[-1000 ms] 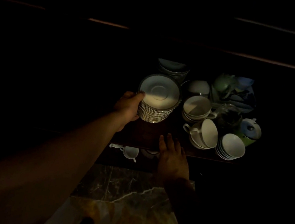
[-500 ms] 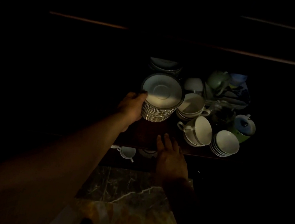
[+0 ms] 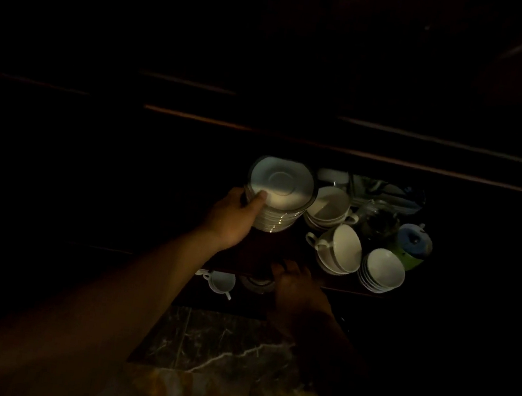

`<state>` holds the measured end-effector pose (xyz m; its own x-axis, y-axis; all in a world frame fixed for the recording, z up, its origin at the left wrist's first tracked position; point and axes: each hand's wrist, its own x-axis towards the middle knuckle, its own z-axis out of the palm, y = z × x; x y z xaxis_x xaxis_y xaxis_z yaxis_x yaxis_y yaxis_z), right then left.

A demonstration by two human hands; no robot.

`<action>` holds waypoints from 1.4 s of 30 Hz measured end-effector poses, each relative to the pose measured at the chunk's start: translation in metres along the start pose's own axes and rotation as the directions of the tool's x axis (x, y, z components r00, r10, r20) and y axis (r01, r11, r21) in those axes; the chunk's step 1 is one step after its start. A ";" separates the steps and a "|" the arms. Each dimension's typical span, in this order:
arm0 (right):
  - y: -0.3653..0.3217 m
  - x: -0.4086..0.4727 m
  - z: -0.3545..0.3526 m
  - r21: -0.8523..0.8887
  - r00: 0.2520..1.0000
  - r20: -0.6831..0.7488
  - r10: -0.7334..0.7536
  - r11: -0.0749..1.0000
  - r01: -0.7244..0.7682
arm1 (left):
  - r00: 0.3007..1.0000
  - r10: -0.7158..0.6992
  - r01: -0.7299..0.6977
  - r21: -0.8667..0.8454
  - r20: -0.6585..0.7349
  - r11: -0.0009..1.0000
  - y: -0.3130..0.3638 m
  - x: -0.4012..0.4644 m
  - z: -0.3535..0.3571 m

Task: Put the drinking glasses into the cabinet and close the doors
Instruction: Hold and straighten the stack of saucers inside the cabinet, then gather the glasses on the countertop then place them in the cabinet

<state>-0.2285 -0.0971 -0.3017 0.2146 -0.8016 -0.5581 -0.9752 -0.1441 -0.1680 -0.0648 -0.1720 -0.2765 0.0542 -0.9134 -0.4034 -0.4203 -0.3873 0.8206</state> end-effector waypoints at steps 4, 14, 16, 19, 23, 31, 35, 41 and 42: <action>-0.009 -0.032 -0.019 0.040 0.993 -0.111 -0.045 0.998 0.050 | 0.996 0.078 -0.082 0.134 0.035 0.988 0.008 -0.048 -0.016; -0.006 -0.170 -0.140 0.141 0.946 -0.265 -0.185 0.964 0.227 | 0.988 0.157 -0.151 0.292 0.003 0.944 0.087 -0.220 -0.061; 0.004 -0.205 -0.171 0.123 0.925 -0.333 -0.186 0.964 0.237 | 0.979 0.203 -0.185 0.299 -0.031 0.936 0.115 -0.249 -0.071; 0.018 -0.254 -0.213 0.149 0.881 -0.420 -0.220 0.941 0.305 | 0.958 0.272 -0.243 0.248 -0.089 0.938 0.164 -0.287 -0.083; 0.038 -0.288 -0.265 0.153 0.841 -0.505 -0.192 0.939 0.307 | 0.900 0.419 -0.377 0.269 -0.119 0.886 0.228 -0.311 -0.089; 0.057 -0.262 -0.363 0.134 0.762 -0.643 -0.075 0.969 0.208 | 0.741 0.638 -0.386 0.647 -0.208 0.658 0.336 -0.229 -0.087; 0.051 -0.228 -0.389 0.157 0.773 -0.635 0.004 0.980 0.124 | 0.774 0.620 -0.315 0.772 -0.127 0.552 0.361 -0.169 -0.086; 0.032 -0.180 -0.419 0.225 0.801 -0.568 0.191 0.972 -0.072 | 0.850 0.526 -0.272 0.839 -0.020 0.471 0.376 -0.094 -0.097; 0.030 -0.173 -0.423 0.253 0.805 -0.549 0.224 0.963 -0.096 | 0.864 0.504 -0.269 0.849 0.004 0.455 0.379 -0.085 -0.099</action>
<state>-0.3176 -0.2082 0.1330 -0.0754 -0.9963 -0.0412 -0.9458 0.0846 -0.3135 -0.1387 -0.2539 0.1093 -0.1686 -0.9836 0.0640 -0.9746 0.1760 0.1384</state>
